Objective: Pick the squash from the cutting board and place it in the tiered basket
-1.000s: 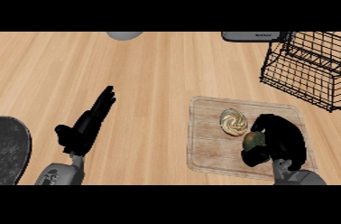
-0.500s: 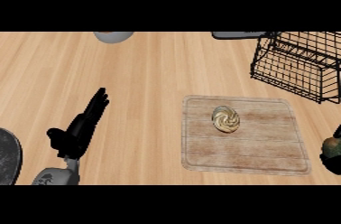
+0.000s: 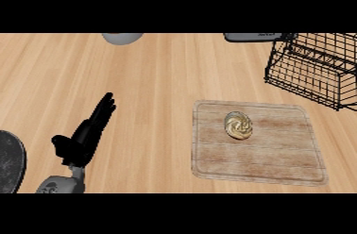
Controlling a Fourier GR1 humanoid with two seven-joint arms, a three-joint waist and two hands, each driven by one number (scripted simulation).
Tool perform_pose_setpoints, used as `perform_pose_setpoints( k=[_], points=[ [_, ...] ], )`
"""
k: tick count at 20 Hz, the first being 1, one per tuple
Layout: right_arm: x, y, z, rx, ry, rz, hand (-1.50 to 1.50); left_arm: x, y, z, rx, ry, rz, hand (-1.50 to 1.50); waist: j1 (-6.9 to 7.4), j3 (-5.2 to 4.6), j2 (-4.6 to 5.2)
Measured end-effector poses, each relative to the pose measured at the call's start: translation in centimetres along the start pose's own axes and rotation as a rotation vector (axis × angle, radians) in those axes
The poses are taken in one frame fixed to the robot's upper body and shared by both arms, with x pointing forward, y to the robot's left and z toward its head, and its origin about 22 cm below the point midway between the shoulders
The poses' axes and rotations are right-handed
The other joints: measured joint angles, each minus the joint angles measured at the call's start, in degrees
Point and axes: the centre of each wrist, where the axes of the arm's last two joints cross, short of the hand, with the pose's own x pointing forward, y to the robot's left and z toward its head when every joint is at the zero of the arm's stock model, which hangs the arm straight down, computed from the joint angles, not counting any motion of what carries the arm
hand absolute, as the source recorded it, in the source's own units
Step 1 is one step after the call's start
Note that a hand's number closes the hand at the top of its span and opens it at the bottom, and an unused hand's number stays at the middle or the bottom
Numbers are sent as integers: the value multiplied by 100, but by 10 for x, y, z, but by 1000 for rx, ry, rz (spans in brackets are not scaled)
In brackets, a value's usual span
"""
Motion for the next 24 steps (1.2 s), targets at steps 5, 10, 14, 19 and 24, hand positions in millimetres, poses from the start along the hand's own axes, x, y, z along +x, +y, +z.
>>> perform_pose_setpoints(
  k=[5, 10, 14, 19, 24],
  points=[
    [-8, -69, -13, -49, -86, -78, 150, 2, -11, -8, -29, -9, -3, 0, 169, -19, 29],
    [25, -102, -36, -59, -105, -135, 150, 3, -11, -14, -50, -15, -9, 0, 290, -26, 46],
    [60, -114, -57, -56, -94, -160, 150, 5, -15, -20, -64, -20, -8, 0, 372, -30, 60],
    [106, -104, -82, -34, -79, -189, 150, 7, -19, -20, -83, -17, -12, 0, 461, -31, 75],
    [140, -89, -107, 9, -74, -190, 150, 4, -25, -19, -88, -20, -13, 0, 508, -31, 94]
  ],
)
